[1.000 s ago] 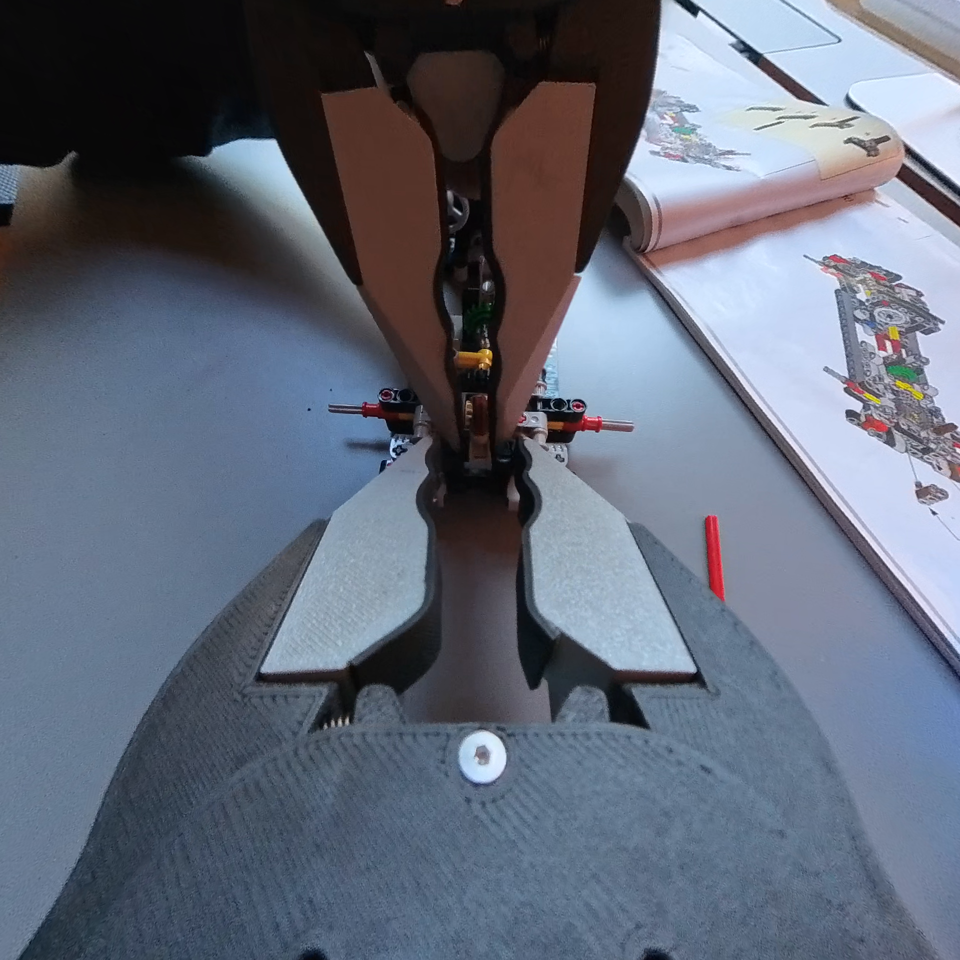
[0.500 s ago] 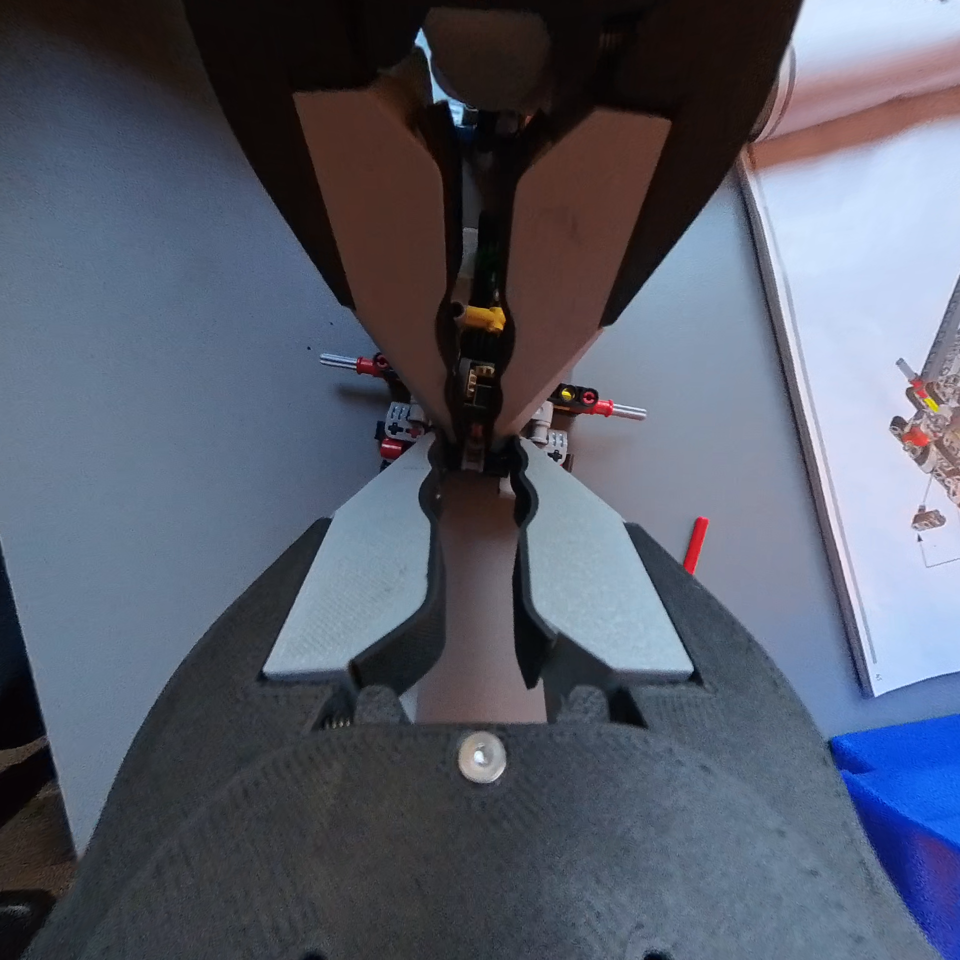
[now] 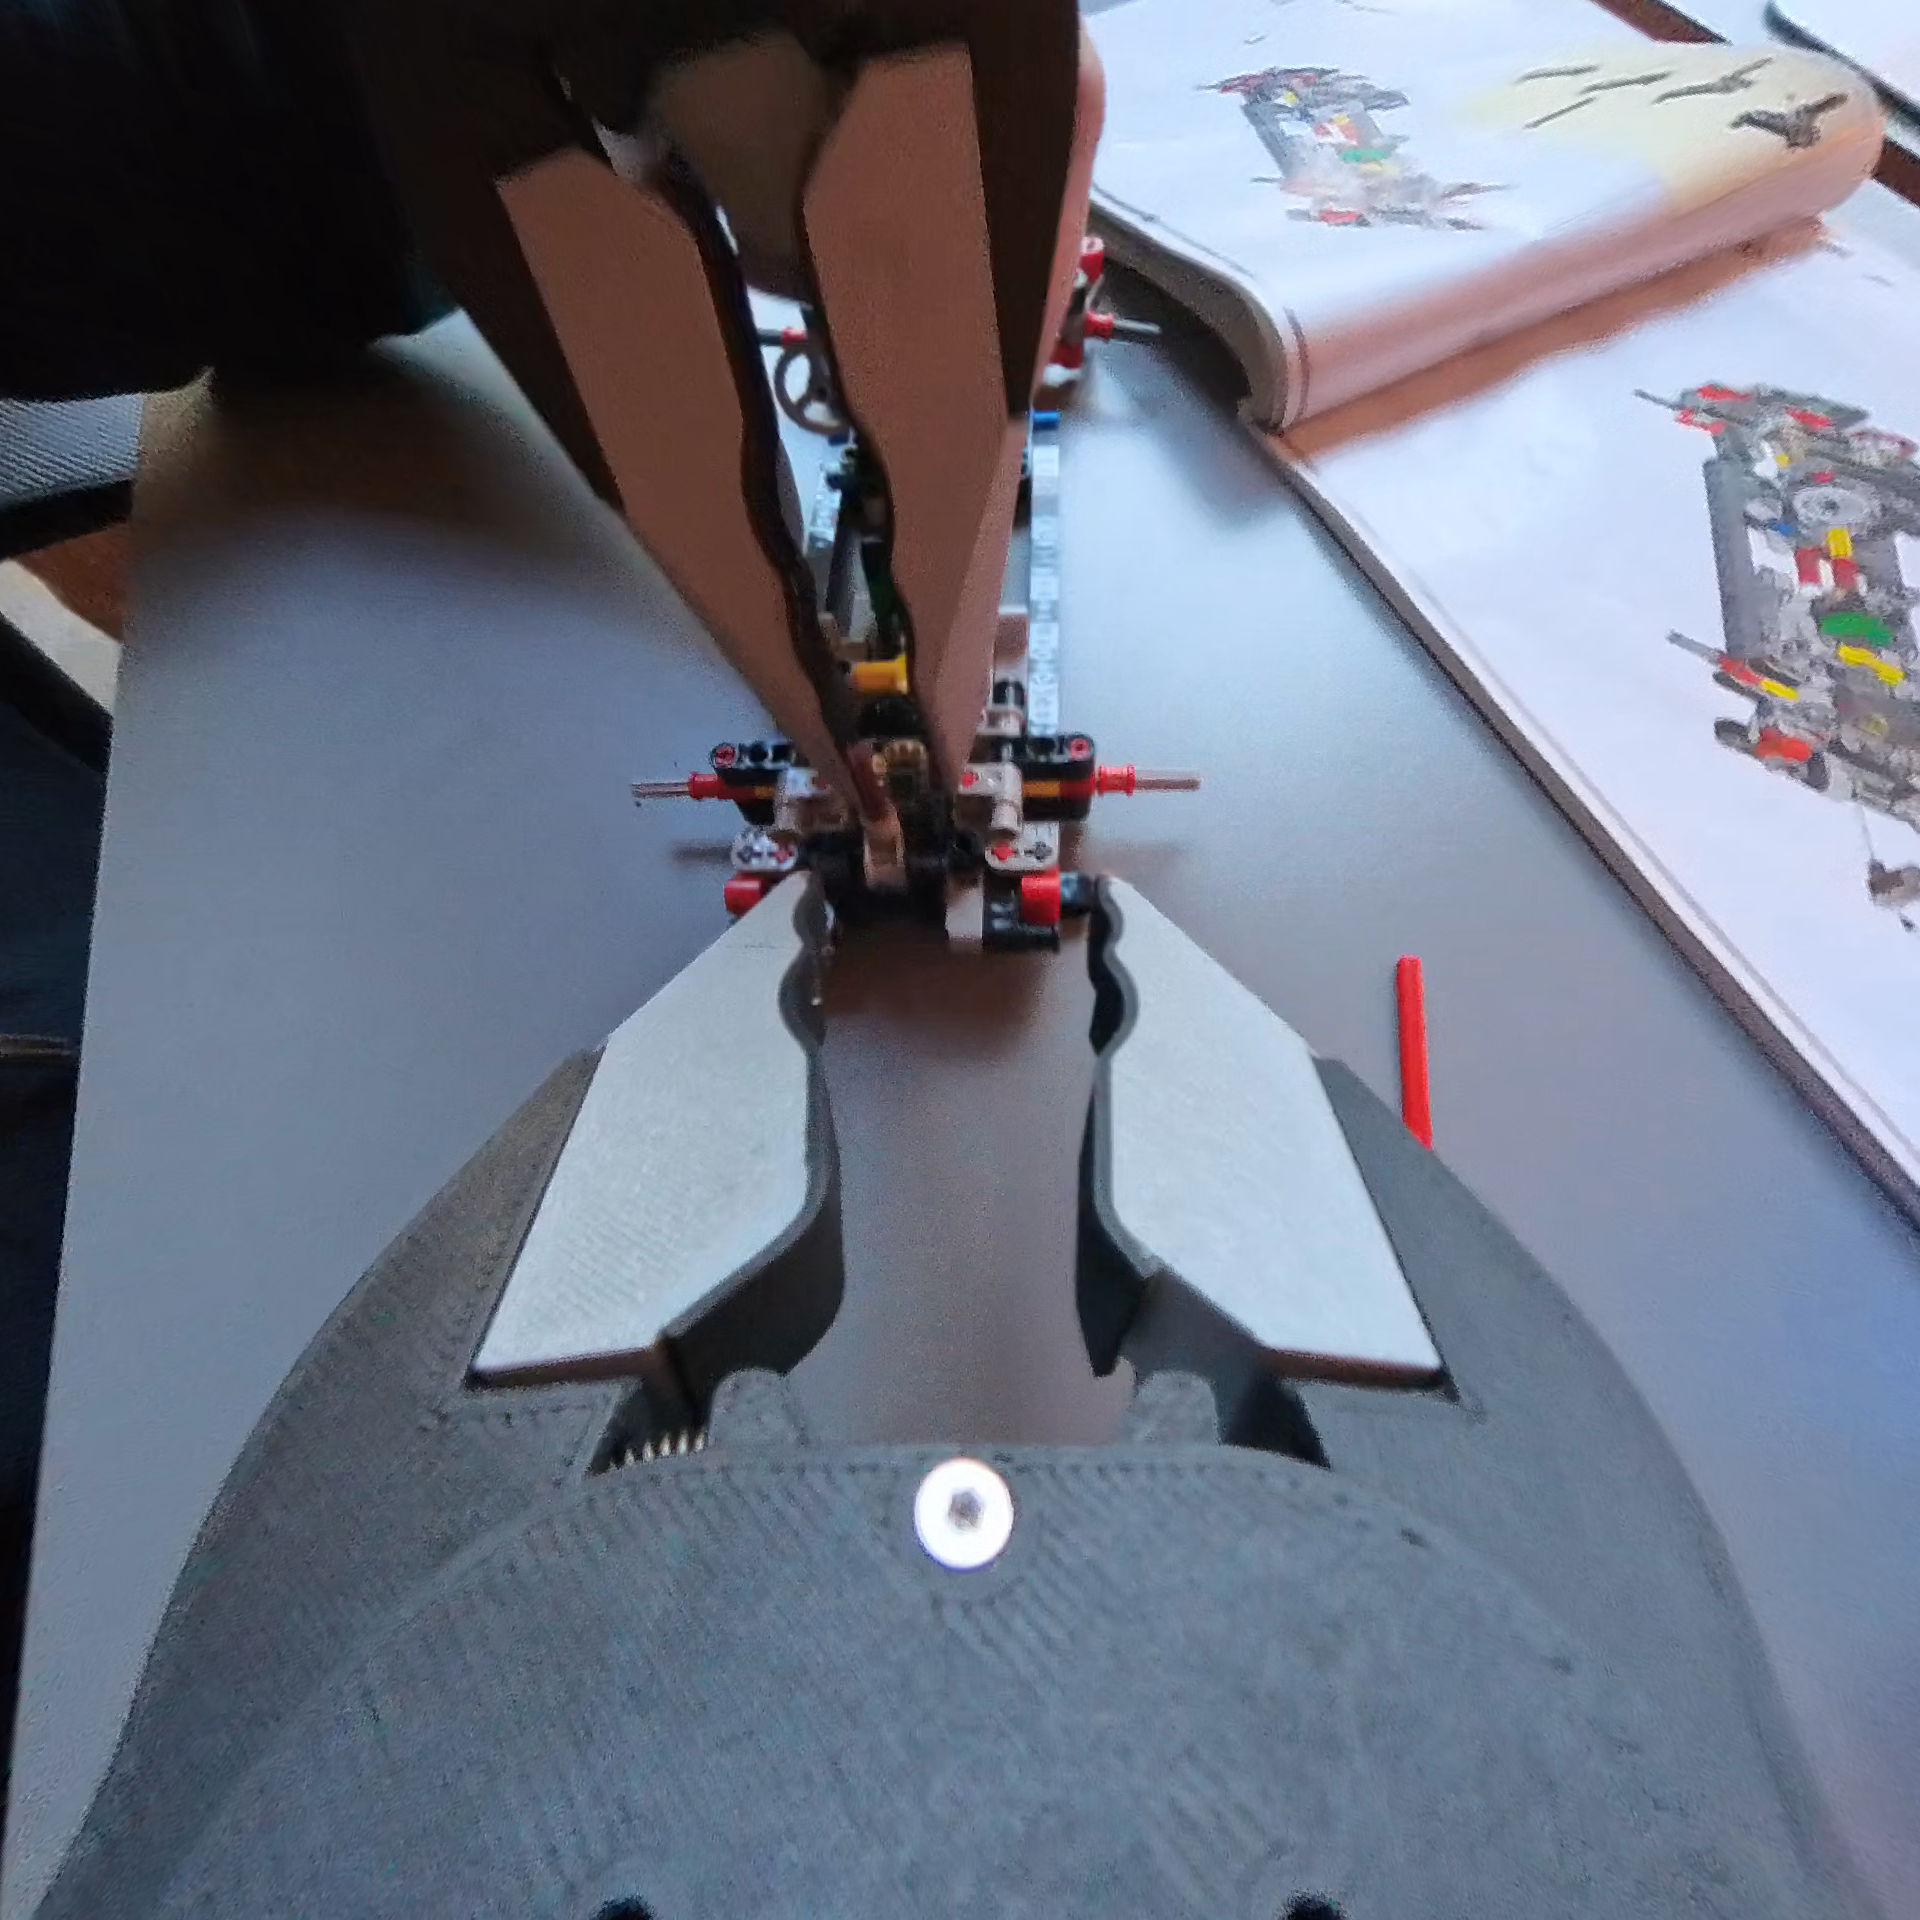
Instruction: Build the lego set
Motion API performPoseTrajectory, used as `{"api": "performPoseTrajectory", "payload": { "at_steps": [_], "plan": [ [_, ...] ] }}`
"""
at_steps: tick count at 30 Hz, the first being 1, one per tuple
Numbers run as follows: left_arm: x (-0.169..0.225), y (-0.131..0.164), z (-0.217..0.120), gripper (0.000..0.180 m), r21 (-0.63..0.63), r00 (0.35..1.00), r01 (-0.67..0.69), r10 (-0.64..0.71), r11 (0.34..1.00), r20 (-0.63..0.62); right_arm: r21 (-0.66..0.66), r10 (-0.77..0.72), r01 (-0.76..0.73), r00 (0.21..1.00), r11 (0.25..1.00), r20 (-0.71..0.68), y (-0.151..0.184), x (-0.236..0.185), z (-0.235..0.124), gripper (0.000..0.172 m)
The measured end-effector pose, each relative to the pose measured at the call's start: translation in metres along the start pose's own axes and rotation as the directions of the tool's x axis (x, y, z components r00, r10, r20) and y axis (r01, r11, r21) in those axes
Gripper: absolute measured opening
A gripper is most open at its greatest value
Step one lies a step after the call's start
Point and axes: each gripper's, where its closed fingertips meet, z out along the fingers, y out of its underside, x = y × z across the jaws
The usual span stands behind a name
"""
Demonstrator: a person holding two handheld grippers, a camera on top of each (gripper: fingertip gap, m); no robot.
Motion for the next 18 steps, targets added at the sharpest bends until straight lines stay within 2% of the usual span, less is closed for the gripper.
{"api": "performPoseTrajectory", "payload": {
  "at_steps": [4,11,18],
  "plan": [
    [0.0,-0.004,-0.007,0.017,0.015,1.0,0.015,-0.015,1.0,-0.015,-0.002,-0.08,0.08,0.996,0.997,-0.037,0.003,-0.005,0.0,0.045],
    [0.005,-0.003,0.01,0.009,-0.009,0.999,-0.007,0.006,1.0,-0.035,-0.026,-0.149,0.148,0.988,0.989,-0.027,0.006,-0.017,0.011,0.03],
    [0.008,-0.005,0.01,0.005,0.025,0.997,-0.013,0.015,1.0,-0.081,-0.029,-0.125,0.124,0.991,0.992,-0.038,0.01,-0.015,0.017,0.027]
  ]
}}
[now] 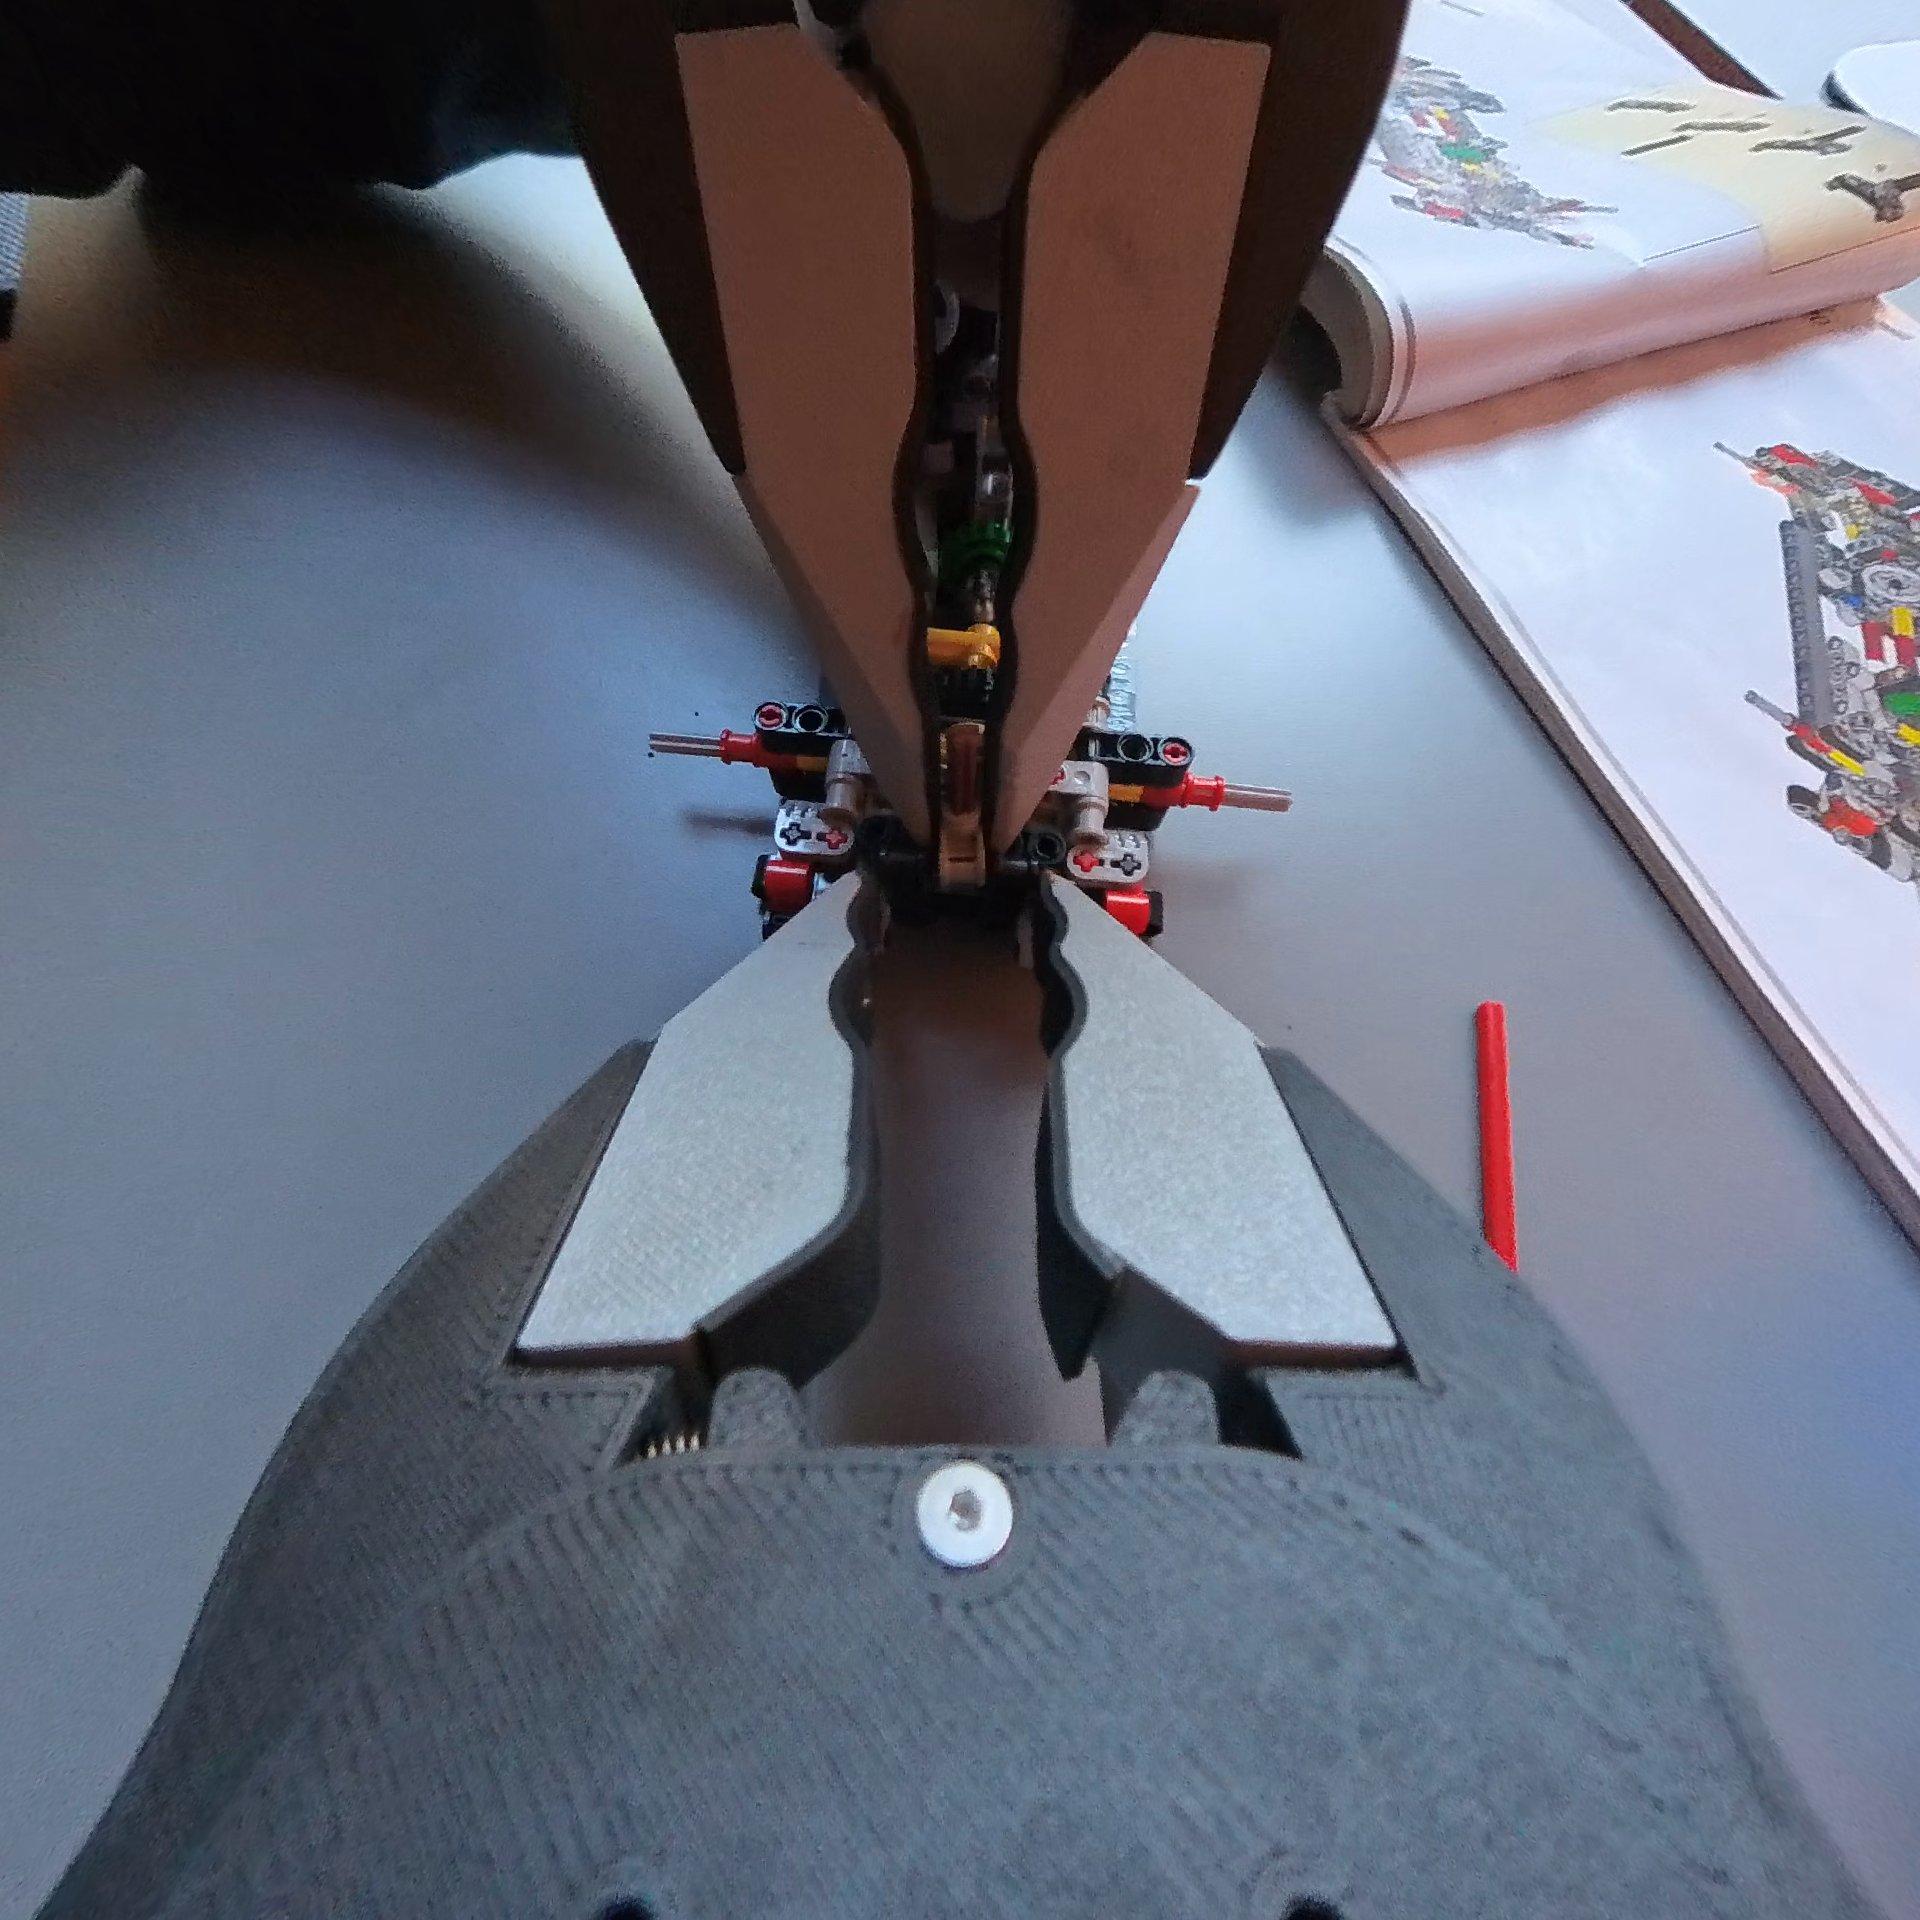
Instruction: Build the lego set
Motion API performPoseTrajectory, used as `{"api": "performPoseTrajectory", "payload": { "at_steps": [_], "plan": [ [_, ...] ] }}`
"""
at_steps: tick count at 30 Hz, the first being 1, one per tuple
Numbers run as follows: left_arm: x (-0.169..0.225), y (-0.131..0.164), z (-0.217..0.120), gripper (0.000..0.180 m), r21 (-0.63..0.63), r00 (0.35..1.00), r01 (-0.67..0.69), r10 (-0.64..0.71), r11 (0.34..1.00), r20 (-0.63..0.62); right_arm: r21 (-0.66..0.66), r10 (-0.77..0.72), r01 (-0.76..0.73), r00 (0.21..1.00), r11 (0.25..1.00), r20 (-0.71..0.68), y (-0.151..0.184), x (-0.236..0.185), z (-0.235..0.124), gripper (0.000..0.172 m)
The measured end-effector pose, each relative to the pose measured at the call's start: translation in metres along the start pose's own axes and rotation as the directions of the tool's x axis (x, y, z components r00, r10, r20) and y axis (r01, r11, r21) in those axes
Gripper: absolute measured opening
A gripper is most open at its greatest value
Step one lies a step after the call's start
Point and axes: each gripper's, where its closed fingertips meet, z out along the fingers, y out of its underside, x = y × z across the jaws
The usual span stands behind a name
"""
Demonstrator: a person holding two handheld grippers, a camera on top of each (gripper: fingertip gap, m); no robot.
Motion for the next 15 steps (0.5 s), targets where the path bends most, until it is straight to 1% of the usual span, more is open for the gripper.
{"api": "performPoseTrajectory", "payload": {
  "at_steps": [5,9,15],
  "plan": [
    [0.0016,-0.0001,-0.0003,0.005,0.007,0.999,-0.022,0.022,1.0,-0.045,0.009,0.013,-0.013,0.999,1.0,0.032,-0.0003,-0.0012,-0.0006,0.024],
    [0.0041,0.0004,-0.001,0.005,0.01,0.994,-0.07,0.07,0.998,-0.089,0.012,0.008,-0.009,0.998,1.0,0.07,-0.001,-0.0045,-0.0002,0.022],
    [0.0056,0.001,-0.0017,0.005,0.013,0.988,-0.097,0.098,0.995,-0.118,0.012,-0.011,0.01,0.997,1.0,0.072,-0.0015,-0.0058,0.0004,0.021]
  ]
}}
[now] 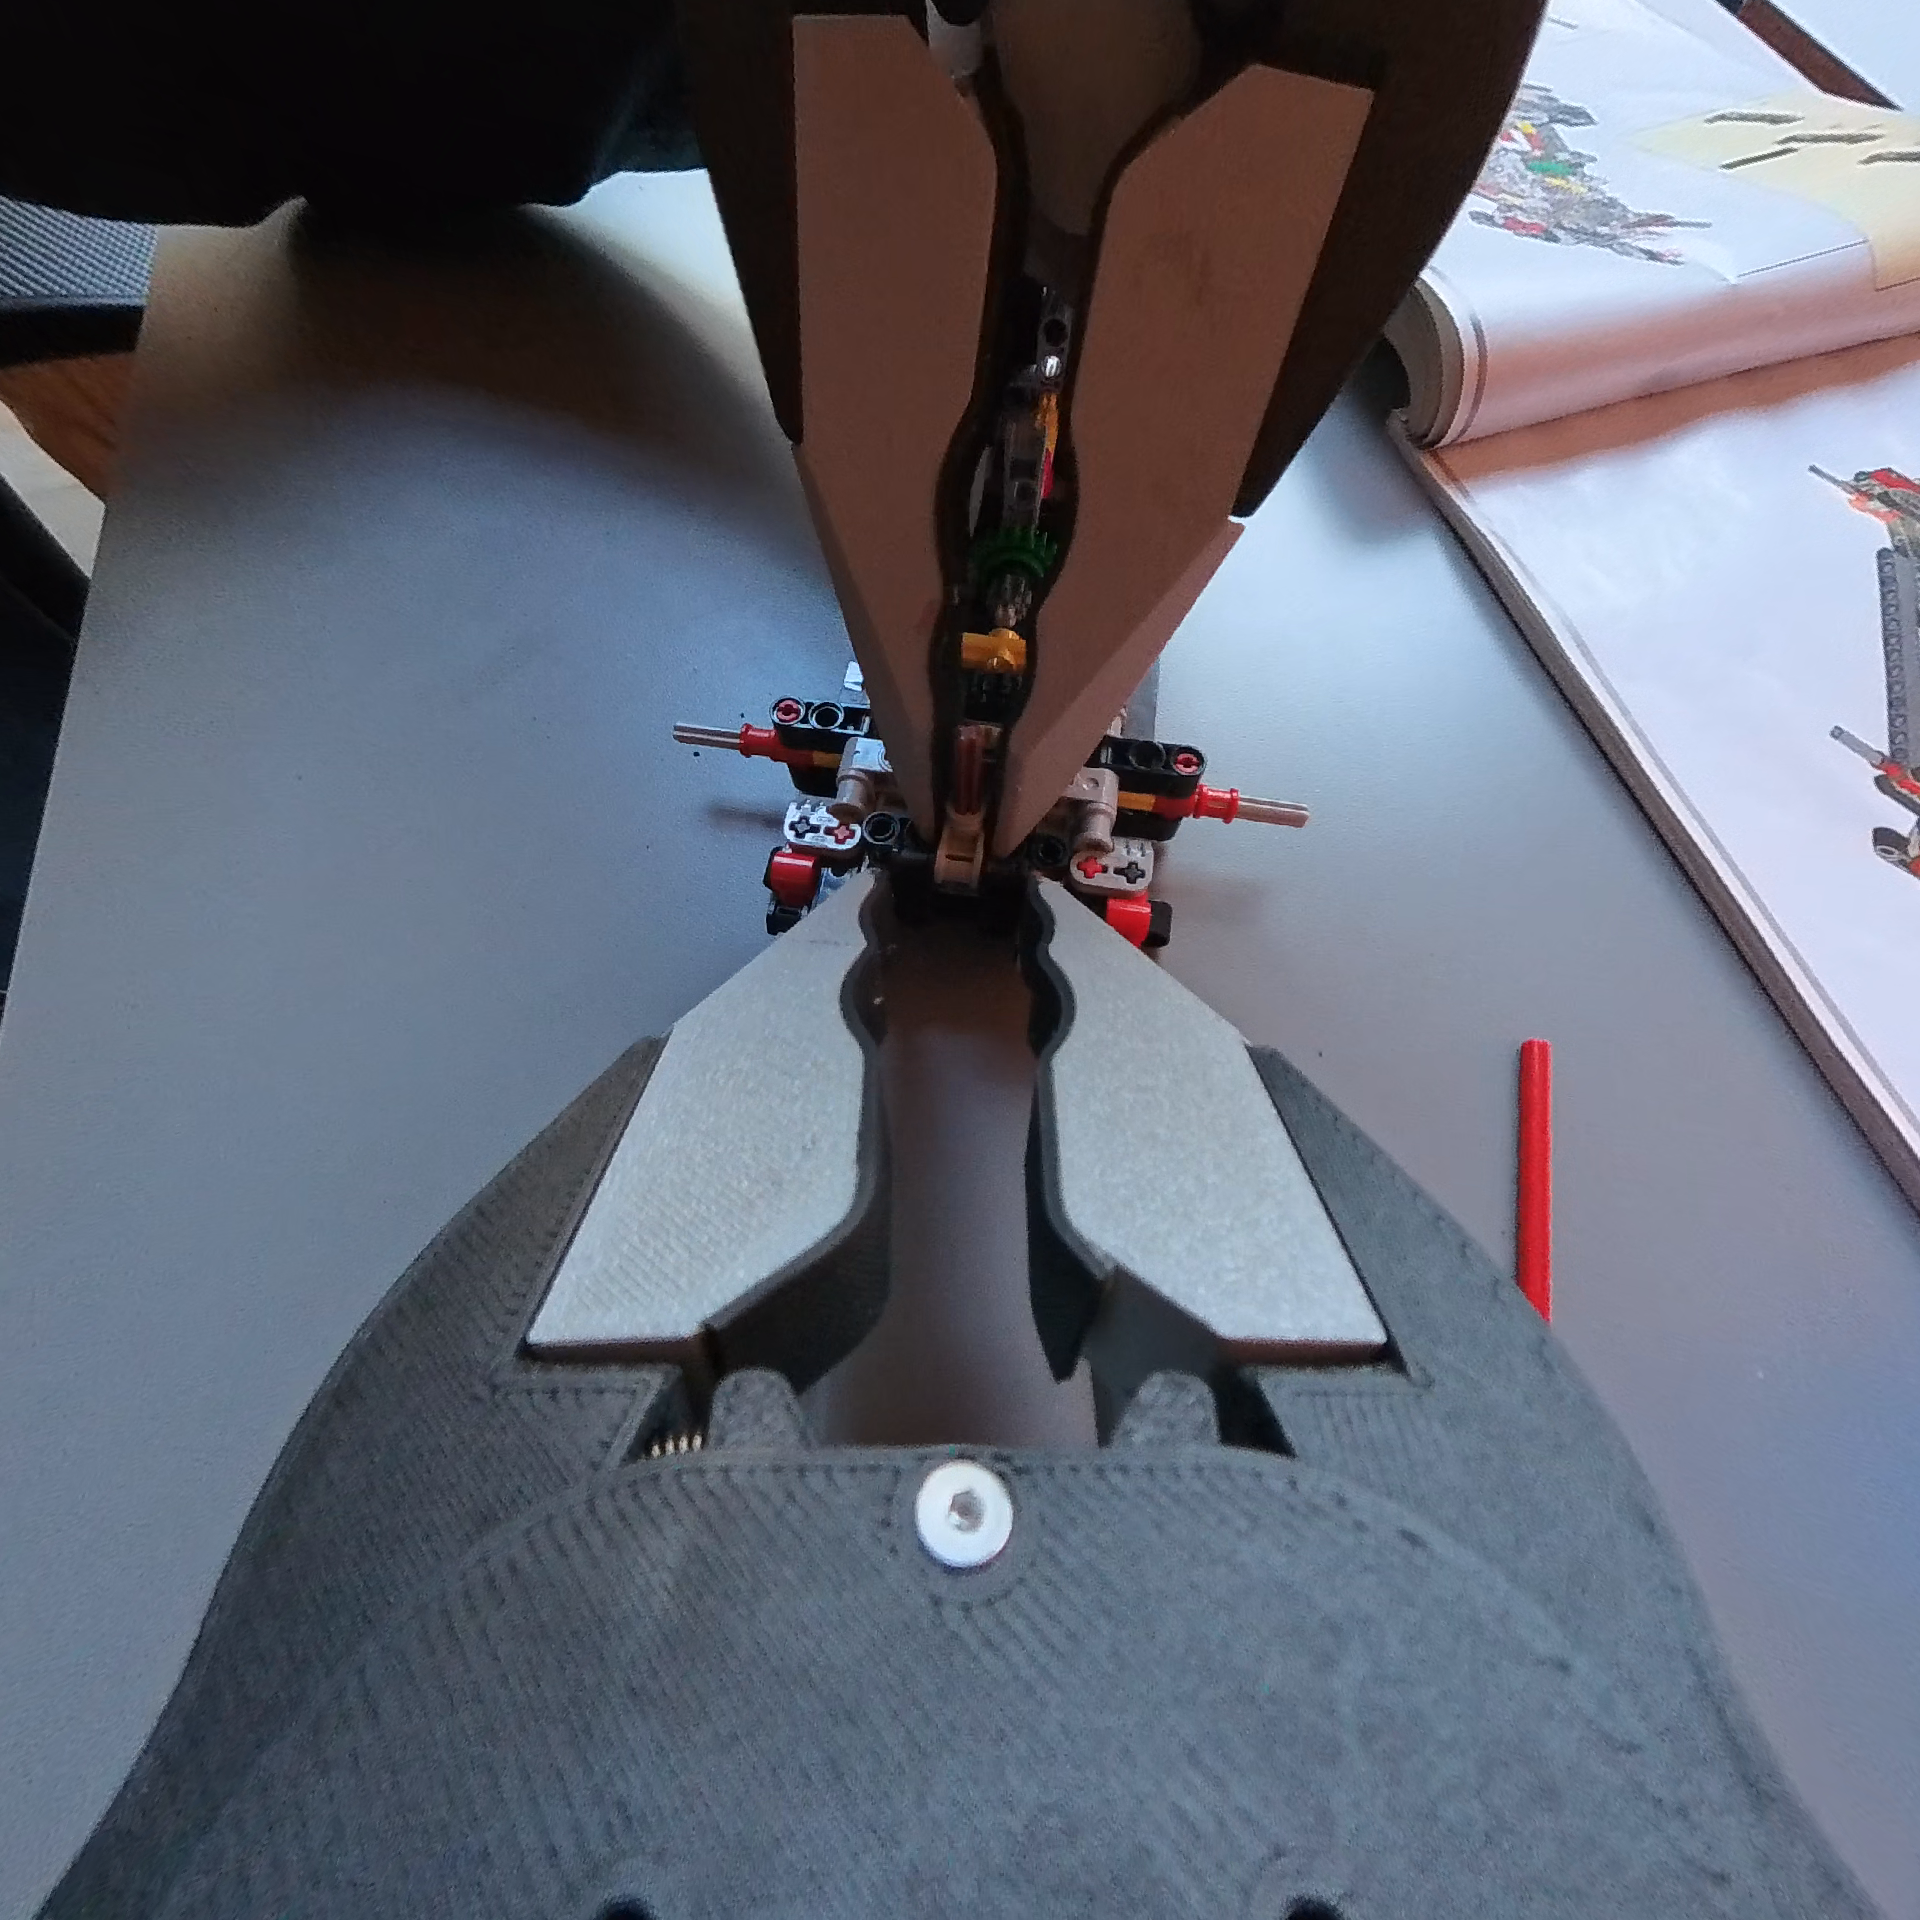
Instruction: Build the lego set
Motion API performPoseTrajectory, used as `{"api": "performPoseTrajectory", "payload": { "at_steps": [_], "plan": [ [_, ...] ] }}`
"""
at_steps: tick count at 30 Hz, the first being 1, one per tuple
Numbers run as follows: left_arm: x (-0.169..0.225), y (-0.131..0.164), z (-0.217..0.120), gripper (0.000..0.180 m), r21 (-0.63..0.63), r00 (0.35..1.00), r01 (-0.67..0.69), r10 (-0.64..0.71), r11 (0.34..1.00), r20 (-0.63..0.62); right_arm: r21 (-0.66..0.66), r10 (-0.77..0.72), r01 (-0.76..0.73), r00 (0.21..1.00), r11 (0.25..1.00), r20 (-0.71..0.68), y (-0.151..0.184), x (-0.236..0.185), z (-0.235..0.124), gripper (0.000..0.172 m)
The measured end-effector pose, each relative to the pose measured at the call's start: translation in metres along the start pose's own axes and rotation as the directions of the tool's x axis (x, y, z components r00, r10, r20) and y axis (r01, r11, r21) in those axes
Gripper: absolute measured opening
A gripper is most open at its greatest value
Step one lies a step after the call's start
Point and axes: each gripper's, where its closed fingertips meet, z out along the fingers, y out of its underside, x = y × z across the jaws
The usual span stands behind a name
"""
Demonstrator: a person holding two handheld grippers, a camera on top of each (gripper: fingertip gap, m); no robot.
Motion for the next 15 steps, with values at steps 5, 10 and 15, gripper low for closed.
{"api": "performPoseTrajectory", "payload": {
  "at_steps": [5,10,15],
  "plan": [
    [0.0021,0.0006,-0.0004,0.005,0.005,1.0,-0.023,0.023,1.0,-0.009,-0.009,-0.067,0.066,0.997,0.998,-0.034,0.0,-0.0016,0.0013,0.021],
    [0.0029,0.0011,-0.0008,0.005,0.008,0.999,-0.042,0.042,0.999,-0.011,-0.007,-0.073,0.073,0.997,0.997,-0.025,-0.0002,-0.0022,0.0018,0.021],
    [0.0027,0.0009,-0.0009,0.004,-0.004,1.0,-0.025,0.025,1.0,-0.003,-0.005,-0.08,0.08,0.997,0.997,-0.024,-0.0005,-0.0021,0.002,0.022]
  ]
}}
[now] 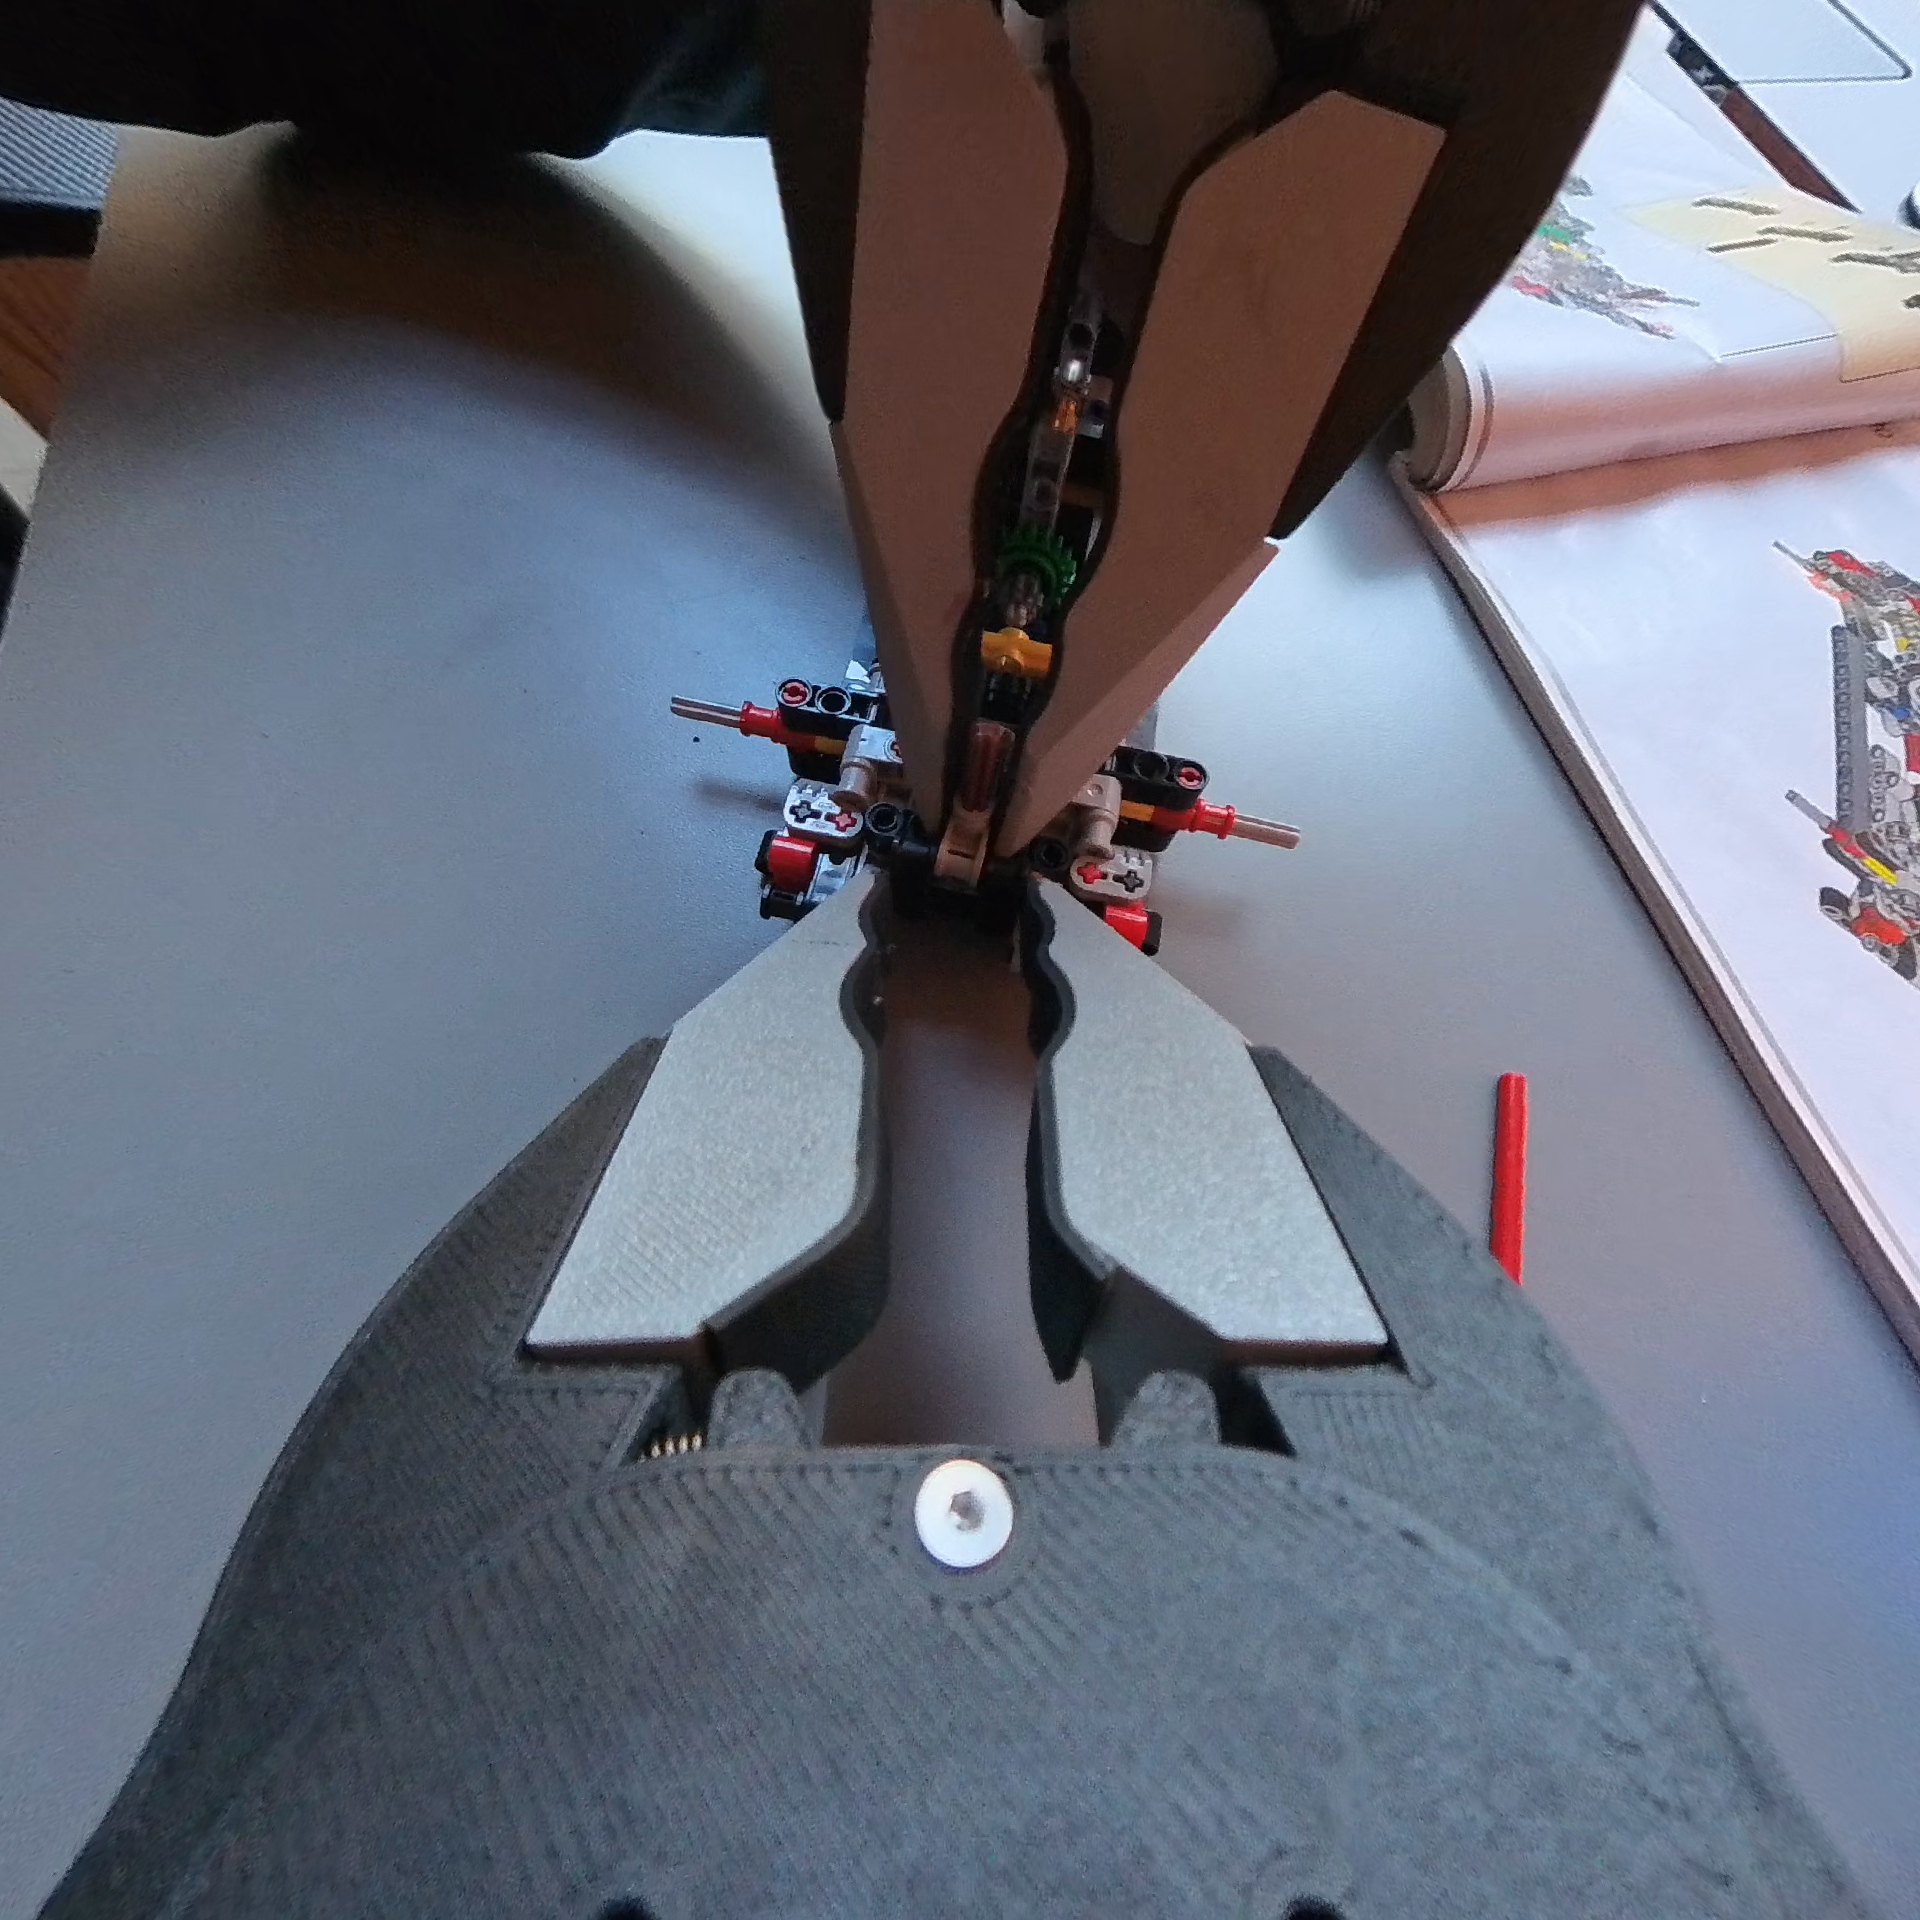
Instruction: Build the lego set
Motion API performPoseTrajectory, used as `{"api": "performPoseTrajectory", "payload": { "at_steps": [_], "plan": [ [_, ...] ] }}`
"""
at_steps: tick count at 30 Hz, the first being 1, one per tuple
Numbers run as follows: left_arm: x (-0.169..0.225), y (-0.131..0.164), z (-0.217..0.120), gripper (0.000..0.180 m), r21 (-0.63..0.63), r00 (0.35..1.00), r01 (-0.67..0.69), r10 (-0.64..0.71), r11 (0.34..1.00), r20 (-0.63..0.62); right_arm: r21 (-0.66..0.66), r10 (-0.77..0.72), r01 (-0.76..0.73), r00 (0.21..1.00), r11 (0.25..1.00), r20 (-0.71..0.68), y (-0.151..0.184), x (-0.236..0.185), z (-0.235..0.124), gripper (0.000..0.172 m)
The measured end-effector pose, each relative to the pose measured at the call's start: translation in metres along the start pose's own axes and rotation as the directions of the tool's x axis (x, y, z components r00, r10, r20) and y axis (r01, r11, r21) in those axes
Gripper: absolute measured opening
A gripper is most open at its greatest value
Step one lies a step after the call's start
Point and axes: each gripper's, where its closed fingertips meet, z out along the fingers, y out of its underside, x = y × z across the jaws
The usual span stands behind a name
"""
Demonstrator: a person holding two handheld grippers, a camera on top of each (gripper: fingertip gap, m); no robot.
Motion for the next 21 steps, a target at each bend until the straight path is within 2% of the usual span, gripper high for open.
{"api": "performPoseTrajectory", "payload": {
  "at_steps": [1,3,5,7,9,12,17,21],
  "plan": [
    [-0.001,0.0,0.0,0.007,-0.01,1.0,0.005,-0.004,1.0,0.013,0.001,0.0,0.0,1.0,1.0,-0.001,0.0,0.0,0.0,0.022],
    [0.0,-0.006,-0.008,0.026,0.005,0.999,0.012,-0.012,1.0,0.031,0.025,-0.007,0.007,1.0,1.0,-0.008,-0.003,0.001,-0.004,0.033],
    [-0.005,-0.01,-0.024,0.029,0.027,0.996,0.02,-0.022,0.999,0.088,0.073,-0.009,0.011,1.0,0.997,-0.027,-0.008,0.006,-0.013,0.037],
    [-0.008,-0.014,-0.044,0.033,0.07,0.987,0.039,-0.049,0.997,0.151,0.141,0.007,-0.002,0.999,0.99,-0.039,-0.015,0.012,-0.025,0.038],
    [-0.007,-0.015,-0.064,0.045,0.115,0.973,0.073,-0.096,0.991,0.21,0.226,0.041,-0.027,0.997,0.974,-0.058,-0.023,0.021,-0.04,0.037],
    [0.002,-0.009,-0.086,0.056,0.15,0.94,0.117,-0.158,0.982,0.303,0.34,0.132,-0.094,0.987,0.936,-0.091,-0.03,0.04,-0.061,0.031],
    [0.031,0.015,-0.103,0.058,0.228,0.866,0.193,-0.275,0.954,0.418,0.495,0.27,-0.183,0.956,0.85,-0.111,-0.036,0.065,-0.09,0.027],
    [0.045,0.039,-0.114,0.055,0.402,0.79,0.27,-0.44,0.875,0.428,0.542,0.302,-0.192,0.945,0.818,-0.122,-0.037,0.071,-0.099,0.025]
  ]
}}
